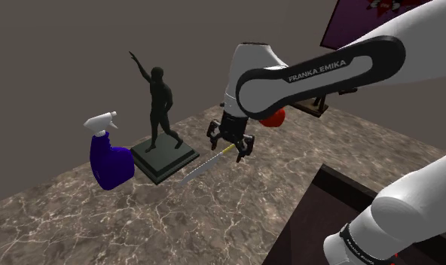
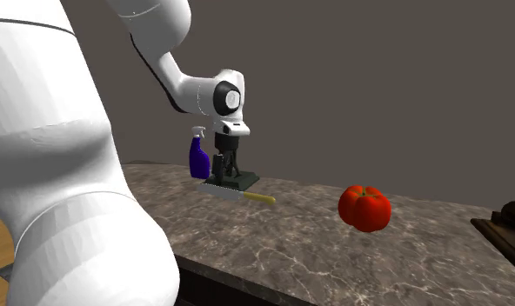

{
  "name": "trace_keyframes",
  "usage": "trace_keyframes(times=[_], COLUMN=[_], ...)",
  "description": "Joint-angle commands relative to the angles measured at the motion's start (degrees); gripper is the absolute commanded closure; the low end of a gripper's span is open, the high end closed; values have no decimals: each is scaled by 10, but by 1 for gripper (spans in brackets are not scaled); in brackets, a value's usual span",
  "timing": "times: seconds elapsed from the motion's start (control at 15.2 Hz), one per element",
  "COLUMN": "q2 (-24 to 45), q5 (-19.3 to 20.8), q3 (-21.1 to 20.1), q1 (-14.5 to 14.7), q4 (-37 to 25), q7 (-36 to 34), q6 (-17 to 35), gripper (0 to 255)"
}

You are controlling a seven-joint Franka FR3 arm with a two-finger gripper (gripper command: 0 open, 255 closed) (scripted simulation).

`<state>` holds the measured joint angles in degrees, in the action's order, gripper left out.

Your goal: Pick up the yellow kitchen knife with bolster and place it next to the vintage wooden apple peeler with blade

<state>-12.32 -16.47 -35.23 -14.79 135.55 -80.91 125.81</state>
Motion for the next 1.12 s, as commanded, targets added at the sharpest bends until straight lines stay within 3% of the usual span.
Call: trace_keyframes(times=[0.0, 0.13, 0.2, 0.66, 1.06], q2=[53, 107, 112, 161, 161], q5=[35, 80, 85, 122, 122], q3=[-21, -32, -30, -32, -31], q1=[-18, -30, -29, -22, -22], q4=[-25, -51, -53, -35, -35], q7=[-84, -165, -173, -200, -200], q6=[32, 58, 60, 120, 120], gripper=[0, 0, 0, 0, 0])
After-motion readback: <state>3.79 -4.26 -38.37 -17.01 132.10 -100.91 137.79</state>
